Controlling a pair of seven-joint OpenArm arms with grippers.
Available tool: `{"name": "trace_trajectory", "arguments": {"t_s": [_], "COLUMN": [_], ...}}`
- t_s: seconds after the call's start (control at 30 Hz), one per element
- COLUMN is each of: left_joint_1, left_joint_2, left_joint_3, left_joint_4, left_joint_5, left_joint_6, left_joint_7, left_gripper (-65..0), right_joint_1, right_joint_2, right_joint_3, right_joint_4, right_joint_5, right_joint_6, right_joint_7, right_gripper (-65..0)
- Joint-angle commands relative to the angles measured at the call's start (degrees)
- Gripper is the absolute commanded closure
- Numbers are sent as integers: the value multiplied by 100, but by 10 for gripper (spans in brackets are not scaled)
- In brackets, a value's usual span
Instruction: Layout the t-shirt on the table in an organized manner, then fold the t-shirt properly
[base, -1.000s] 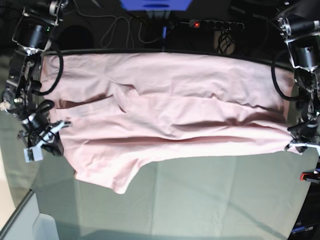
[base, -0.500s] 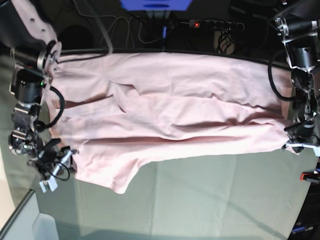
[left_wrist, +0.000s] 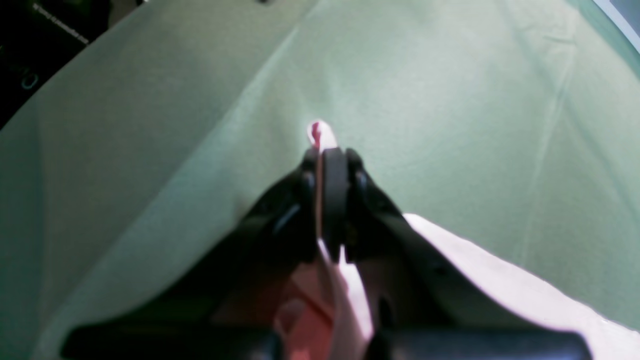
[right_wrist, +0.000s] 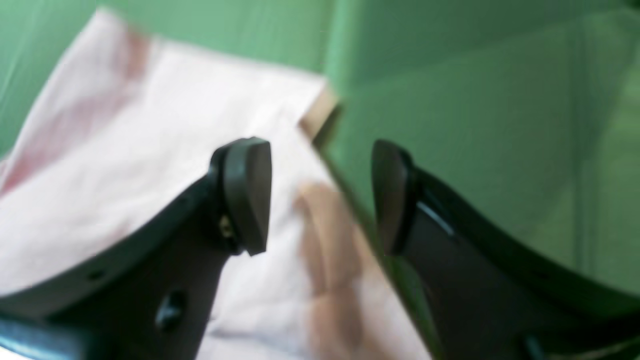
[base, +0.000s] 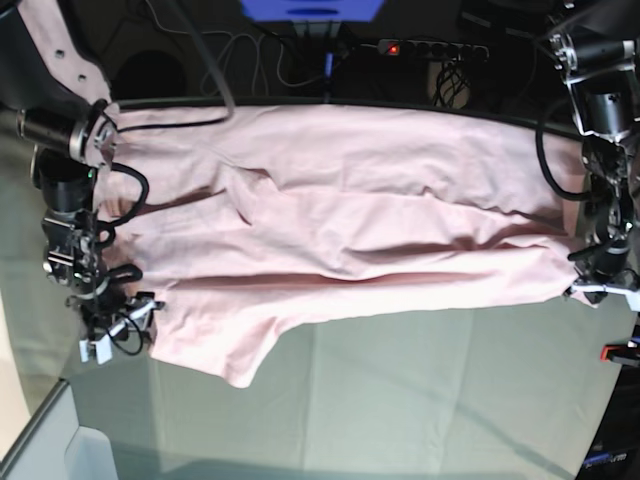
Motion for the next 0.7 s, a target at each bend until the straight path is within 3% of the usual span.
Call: {"name": "trace_trajectory", "arguments": {"t_s": [0.0, 0.5, 0.57, 0.67], "left_joint_1": [-60, -51, -51, -51], "left_joint_2": [-118, -110, -110, -110], "left_joint_3": [-38, -20, -20, -20], "left_joint_4": [72, 72, 72, 72], "left_joint_5": [-17, -8, -8, -8], "left_joint_6": [-2, -2, -2, -2], "left_joint_7": [-123, -123, -123, -123], "left_gripper": [-1, -1, -1, -1], "right_joint_1": [161, 152, 152, 152], "right_joint_2": [57, -66, -66, -66], "right_joint_3": [5, -4, -4, -4], "right_joint_4": [55, -578, -587, -569], "right_joint_5": [62, 53, 53, 53], "right_joint_6": [-32, -41, -41, -41], "right_joint_7": [187, 205, 205, 205], "right_gripper": [-326, -314, -272, -111]}}
